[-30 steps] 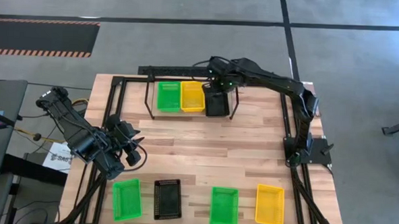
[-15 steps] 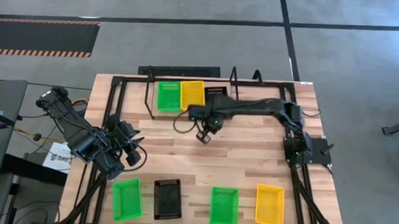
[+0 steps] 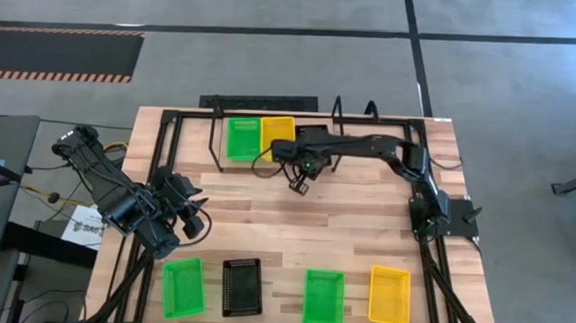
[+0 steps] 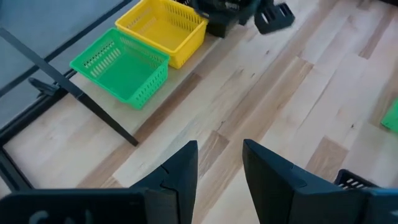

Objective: Stack baskets on shelf by color
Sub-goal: Stack the top black bin on top of the black bin on the shelf, then stack the black bin on top of the black bins on the shelf

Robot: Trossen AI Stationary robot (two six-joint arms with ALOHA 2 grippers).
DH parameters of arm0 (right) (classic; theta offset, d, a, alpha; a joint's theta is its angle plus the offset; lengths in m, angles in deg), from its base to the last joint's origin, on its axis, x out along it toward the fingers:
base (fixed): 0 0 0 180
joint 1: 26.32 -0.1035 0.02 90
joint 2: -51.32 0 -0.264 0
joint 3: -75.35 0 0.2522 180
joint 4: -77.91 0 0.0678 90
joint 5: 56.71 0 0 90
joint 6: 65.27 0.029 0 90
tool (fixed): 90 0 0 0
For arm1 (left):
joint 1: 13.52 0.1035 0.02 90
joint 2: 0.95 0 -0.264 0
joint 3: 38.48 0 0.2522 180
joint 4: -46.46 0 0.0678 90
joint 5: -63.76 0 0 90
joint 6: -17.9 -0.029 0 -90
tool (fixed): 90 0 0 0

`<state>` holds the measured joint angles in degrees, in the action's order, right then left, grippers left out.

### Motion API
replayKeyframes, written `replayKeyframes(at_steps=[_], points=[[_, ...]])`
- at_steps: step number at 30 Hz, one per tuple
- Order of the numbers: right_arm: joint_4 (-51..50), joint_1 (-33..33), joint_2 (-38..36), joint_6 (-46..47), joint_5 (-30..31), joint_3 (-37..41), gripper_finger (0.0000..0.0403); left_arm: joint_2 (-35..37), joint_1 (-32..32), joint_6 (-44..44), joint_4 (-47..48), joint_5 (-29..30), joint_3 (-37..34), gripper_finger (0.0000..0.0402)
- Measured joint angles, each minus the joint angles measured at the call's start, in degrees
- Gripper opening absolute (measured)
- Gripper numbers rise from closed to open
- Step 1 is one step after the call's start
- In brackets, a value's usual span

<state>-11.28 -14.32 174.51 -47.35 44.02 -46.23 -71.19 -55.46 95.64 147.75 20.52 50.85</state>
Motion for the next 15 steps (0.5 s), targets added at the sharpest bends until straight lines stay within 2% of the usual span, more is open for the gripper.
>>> replayKeyframes(at_steps=[9,12,15], points=[[1.71,2.07,-7.7,-1.55,0.58,0.0,0.0001,-1.0,0.51,3.77,-0.32,0.4,0.0,0.0116],[1.56,-0.21,-12.09,-0.55,-0.07,-0.02,0.0001,-2.4,1.3,3.54,-1.53,0.18,0.0,0.0116],[1.59,-3.8,-17.09,0.46,-0.36,-0.02,0.0001,-4.93,2.62,-0.32,-3.92,-1.79,-0.02,0.0116]])
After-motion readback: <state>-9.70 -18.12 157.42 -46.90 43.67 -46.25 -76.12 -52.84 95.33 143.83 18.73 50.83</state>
